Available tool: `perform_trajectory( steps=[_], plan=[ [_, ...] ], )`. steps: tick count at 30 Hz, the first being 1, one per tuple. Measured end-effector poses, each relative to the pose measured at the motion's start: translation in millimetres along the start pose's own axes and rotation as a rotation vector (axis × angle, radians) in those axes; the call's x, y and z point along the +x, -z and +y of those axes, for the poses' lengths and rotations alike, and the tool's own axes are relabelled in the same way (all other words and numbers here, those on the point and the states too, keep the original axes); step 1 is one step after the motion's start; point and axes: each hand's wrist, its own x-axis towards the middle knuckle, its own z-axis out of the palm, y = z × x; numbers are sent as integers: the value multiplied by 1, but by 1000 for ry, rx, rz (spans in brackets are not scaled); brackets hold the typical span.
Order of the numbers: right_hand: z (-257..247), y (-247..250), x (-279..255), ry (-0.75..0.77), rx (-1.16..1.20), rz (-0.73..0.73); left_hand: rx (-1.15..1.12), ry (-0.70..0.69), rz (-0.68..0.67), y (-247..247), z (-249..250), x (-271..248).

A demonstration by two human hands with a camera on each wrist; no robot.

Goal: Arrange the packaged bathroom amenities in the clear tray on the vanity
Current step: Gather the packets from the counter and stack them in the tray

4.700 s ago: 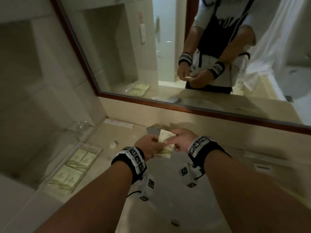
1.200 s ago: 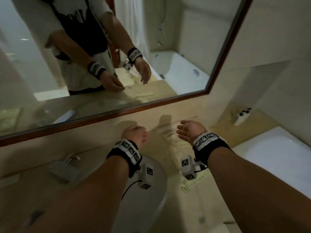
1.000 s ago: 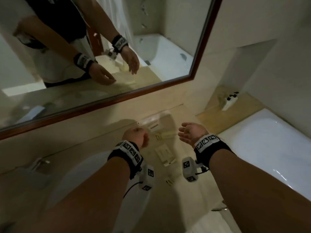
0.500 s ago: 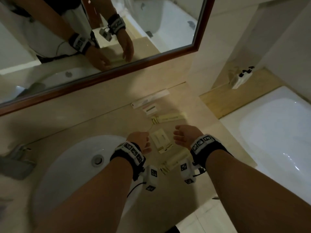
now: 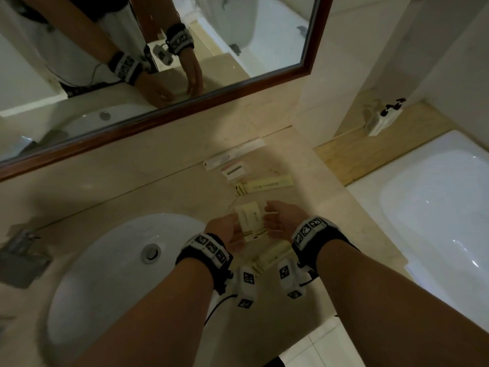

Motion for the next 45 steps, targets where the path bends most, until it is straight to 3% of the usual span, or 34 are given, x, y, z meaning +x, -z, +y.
perform_trajectory(
  steps=[6,11,20,24,27,32,37,45],
  plan=[
    [2,7,-2,9,4,-6,-24,-40,39,-7,-7,0],
    [2,10,1,22,-87,-11,-61,-67,-46,-16,-9,-5],
    [5,4,-3,186,-386,-52,19,-58,-118,-26,-12,-11],
    [-5,-2,-7,230,-370,-6,20,-108,-126,-16,-1,-20],
    [-24,-15,-13,266,-383,-36,-6,-194,-56,4,16,-31],
    [-57,-74,-35,339,-417,-203,-84,-345,95,65,49,-58],
    [-74,-176,-73,409,-366,-407,-195,-407,158,144,74,-105],
    [-49,-351,-144,526,-444,-689,-379,-595,343,294,48,-182]
  ],
)
